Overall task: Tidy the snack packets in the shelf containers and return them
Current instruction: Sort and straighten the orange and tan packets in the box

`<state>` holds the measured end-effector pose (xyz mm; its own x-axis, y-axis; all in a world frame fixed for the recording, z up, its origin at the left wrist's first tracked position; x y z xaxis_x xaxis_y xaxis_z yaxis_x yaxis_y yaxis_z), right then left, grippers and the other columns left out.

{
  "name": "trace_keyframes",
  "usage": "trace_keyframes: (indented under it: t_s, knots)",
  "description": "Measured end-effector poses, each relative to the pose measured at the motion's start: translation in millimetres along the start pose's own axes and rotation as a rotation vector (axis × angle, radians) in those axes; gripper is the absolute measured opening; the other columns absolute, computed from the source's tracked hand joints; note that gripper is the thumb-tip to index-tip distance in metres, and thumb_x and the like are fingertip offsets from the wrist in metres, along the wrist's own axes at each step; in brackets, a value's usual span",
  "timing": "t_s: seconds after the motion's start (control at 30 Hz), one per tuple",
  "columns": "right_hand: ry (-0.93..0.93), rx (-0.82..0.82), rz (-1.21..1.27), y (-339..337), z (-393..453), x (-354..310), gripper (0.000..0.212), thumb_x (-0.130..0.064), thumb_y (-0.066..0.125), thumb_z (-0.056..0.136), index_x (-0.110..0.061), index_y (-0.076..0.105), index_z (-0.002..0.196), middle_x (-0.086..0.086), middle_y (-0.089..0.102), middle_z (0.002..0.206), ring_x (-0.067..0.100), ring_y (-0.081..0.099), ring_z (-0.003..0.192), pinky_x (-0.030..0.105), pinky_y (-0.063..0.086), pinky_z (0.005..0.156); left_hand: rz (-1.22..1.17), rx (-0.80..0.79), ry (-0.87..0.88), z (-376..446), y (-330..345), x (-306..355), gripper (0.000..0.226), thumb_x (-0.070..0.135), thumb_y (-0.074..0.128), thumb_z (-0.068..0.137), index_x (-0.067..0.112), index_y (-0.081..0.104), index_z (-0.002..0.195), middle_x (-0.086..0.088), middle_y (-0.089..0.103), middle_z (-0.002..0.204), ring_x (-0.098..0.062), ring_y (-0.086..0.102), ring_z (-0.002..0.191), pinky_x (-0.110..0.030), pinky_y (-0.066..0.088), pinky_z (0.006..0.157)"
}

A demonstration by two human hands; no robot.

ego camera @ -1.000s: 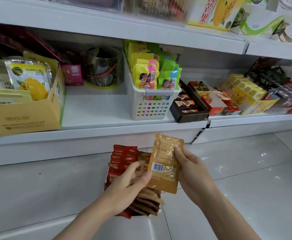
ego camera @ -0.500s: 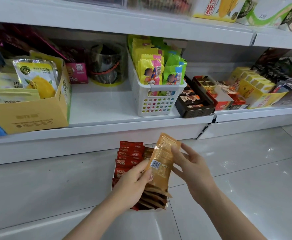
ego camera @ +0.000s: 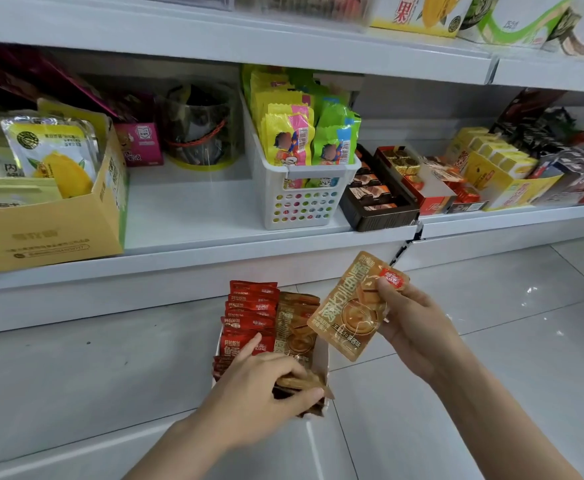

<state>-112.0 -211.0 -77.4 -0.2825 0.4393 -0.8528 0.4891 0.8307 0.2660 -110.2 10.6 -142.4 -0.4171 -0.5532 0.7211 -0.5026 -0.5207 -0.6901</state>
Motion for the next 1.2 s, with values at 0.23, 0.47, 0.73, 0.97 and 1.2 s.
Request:
trace_keyframes:
  t_s: [0.23,0.47,0.73,0.97,1.2]
  knots:
    - [-0.306,0.019,-0.352,8,-6,27,0.01,-0.017,0.069,0.091,-0.016,0.078,0.097,0.0,0.078,0.091,0.013,0.074,0.088,0.017,0.057,0.071,0.13,-0.027,0.094,-4,-1,-5,0.043,0.056,0.065,0.08,0.04,0.061,0.12,0.028,0.057,0.115,0.013,0.047,0.113,-0.02,-0.01,0.12]
    - [-0.561,-0.054,-0.647,17,-3,39,0.029,-0.009,0.071,0.09,-0.037,0.076,0.093,-0.017,0.077,0.087,0.001,0.072,0.085,0.01,0.053,0.073,0.129,0.022,0.135,-11,-3,-5,0.04,0.043,0.07,0.087,0.033,0.063,0.125,0.02,0.052,0.12,0.004,0.023,0.124,-0.003,-0.021,0.106]
    - [-0.522,-0.119,-0.941,21,-6,63,0.025,-0.014,0.069,0.092,-0.039,0.066,0.092,-0.014,0.073,0.076,0.001,0.068,0.07,0.012,0.051,0.064,0.101,0.041,0.109,-14,-1,-11,0.037,0.042,0.069,0.089,0.034,0.063,0.124,0.022,0.044,0.116,0.003,0.025,0.127,-0.007,-0.007,0.114]
    - [-0.787,-0.313,-1.598,12,-4,69,0.02,-0.03,0.049,0.103,-0.023,0.056,0.12,-0.005,0.069,0.094,0.016,0.062,0.088,0.036,0.041,0.092,0.08,0.109,0.084,-15,-1,-12,0.031,0.044,0.077,0.081,0.038,0.066,0.108,0.021,0.018,0.136,0.005,0.015,0.133,-0.023,0.036,0.105]
    - [-0.522,-0.498,-1.703,8,12,59,0.03,-0.036,0.028,0.108,-0.035,0.048,0.13,-0.012,0.063,0.105,0.01,0.045,0.111,0.031,0.025,0.089,0.113,0.033,0.113,-11,-3,-14,0.029,0.045,0.073,0.084,0.04,0.061,0.11,0.024,-0.004,0.162,0.003,-0.014,0.148,-0.028,0.009,0.119]
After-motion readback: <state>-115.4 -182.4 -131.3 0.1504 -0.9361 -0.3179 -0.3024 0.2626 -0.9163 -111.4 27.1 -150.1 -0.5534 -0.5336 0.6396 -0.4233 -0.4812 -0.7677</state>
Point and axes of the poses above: each hand's wrist, its own z-axis towards the middle knuckle, its own y-axis out of the palm, x = y × z, the point moved 2 cm from there along z, towards the middle knuckle
